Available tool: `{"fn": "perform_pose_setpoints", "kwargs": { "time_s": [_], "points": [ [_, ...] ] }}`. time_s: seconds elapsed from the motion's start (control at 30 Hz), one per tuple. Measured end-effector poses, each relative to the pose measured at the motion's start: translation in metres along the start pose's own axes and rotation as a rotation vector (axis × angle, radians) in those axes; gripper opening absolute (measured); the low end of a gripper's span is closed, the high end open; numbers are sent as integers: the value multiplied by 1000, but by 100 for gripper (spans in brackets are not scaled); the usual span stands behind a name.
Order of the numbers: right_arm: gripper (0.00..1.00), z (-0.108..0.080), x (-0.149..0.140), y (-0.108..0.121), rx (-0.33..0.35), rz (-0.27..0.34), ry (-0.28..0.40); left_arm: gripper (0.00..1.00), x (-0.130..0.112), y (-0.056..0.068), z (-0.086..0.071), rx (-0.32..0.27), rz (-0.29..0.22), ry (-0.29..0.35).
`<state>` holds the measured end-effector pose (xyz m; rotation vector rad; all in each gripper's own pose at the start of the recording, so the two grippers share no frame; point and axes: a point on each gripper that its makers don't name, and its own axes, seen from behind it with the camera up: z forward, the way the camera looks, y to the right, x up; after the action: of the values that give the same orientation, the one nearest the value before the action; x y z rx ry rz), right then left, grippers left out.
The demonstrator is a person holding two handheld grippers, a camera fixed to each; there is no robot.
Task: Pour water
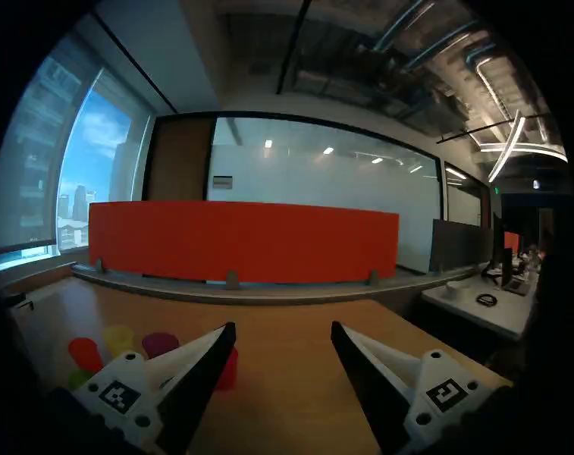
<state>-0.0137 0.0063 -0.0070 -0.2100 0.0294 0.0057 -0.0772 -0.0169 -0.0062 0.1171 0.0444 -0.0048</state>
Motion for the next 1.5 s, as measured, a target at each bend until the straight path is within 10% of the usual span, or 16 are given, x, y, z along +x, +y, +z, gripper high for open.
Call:
{"fn": "perform_pose_setpoints", "kwargs": {
  "time_s": [0.9, 1.5],
  "points": [
    [99, 4, -23, -15, 65, -70, 65, 85, -1, 0, -1, 0, 1, 0],
    [99, 14, -58, -18, 136, 19, 65, 85, -1, 0, -1, 0, 2, 0]
  ]
}}
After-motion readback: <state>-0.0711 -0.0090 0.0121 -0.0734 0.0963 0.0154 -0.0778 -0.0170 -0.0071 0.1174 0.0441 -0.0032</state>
